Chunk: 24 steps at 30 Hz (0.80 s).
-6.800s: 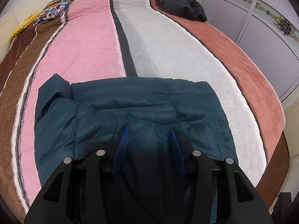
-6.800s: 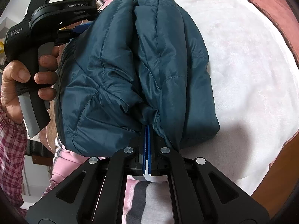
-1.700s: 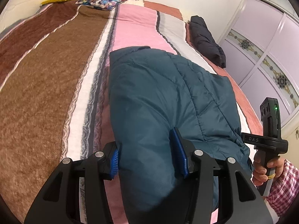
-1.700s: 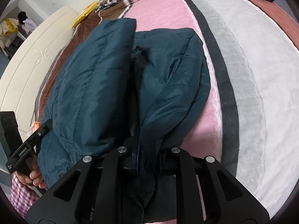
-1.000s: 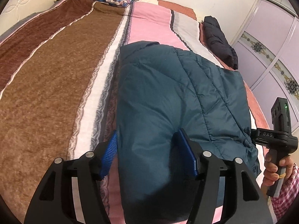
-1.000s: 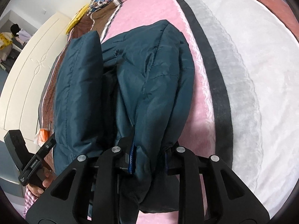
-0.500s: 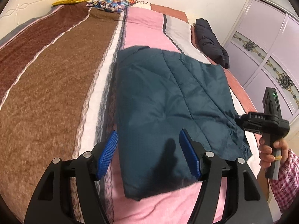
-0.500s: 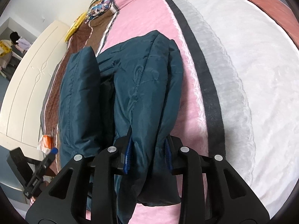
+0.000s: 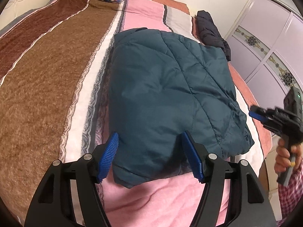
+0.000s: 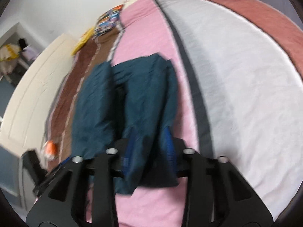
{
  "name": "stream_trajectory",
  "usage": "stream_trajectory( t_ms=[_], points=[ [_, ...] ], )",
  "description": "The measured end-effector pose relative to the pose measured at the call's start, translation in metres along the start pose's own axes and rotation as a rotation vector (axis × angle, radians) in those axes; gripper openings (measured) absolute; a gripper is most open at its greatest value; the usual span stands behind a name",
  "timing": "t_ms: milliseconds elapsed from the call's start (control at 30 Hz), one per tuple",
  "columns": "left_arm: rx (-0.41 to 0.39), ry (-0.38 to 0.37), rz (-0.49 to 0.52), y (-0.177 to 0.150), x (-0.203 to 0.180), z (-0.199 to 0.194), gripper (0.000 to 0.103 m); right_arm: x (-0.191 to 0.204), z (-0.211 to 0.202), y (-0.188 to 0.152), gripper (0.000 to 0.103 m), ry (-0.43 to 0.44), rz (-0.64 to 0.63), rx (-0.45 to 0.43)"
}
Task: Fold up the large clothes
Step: 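Lower the folded jacket onto the bed and open both tools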
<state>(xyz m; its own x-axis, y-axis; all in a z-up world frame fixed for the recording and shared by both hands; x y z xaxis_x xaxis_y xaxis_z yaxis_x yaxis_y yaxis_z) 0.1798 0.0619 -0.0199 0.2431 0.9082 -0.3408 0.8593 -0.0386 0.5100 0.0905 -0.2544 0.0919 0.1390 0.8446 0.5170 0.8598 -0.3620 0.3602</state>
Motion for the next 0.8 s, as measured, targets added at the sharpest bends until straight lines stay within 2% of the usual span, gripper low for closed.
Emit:
stream_trajectory(
  t_ms=[133,333,467,633,800],
  points=[
    [0.003,0.003,-0.001,-0.002,-0.003,-0.001,0.066,0.012,0.016,-0.013,0.010,0.013,-0.060,0.066],
    [0.010,0.010,0.020,-0.007,-0.009,0.002,0.066,0.006,0.048,-0.008,0.009,-0.122,-0.076,0.124],
    [0.014,0.014,0.018,-0.009,-0.010,0.005,0.066,-0.001,0.062,-0.003,0.009,-0.182,-0.074,0.140],
    [0.020,0.013,-0.007,-0.009,-0.009,-0.002,0.066,0.007,0.046,-0.004,0.010,-0.155,-0.078,0.106],
    [0.004,0.006,-0.003,-0.013,-0.018,-0.016,0.066,0.020,0.011,-0.013,0.010,-0.143,-0.124,0.048]
  ],
)
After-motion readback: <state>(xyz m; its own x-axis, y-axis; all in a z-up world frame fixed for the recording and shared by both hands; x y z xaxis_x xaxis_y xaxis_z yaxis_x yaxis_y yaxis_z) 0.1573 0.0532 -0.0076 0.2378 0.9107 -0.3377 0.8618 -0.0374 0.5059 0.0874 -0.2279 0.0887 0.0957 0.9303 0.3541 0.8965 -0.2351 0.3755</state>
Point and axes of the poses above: each gripper's, at about its wrist camera, not at the fingertips, and z roughly the way its jaws point, x to its left, y to its top, the point moved 2 cm from there along z, roughly the way its jaws point, and after that the axes turned 6 degrees about x, right-handed, at the moved point
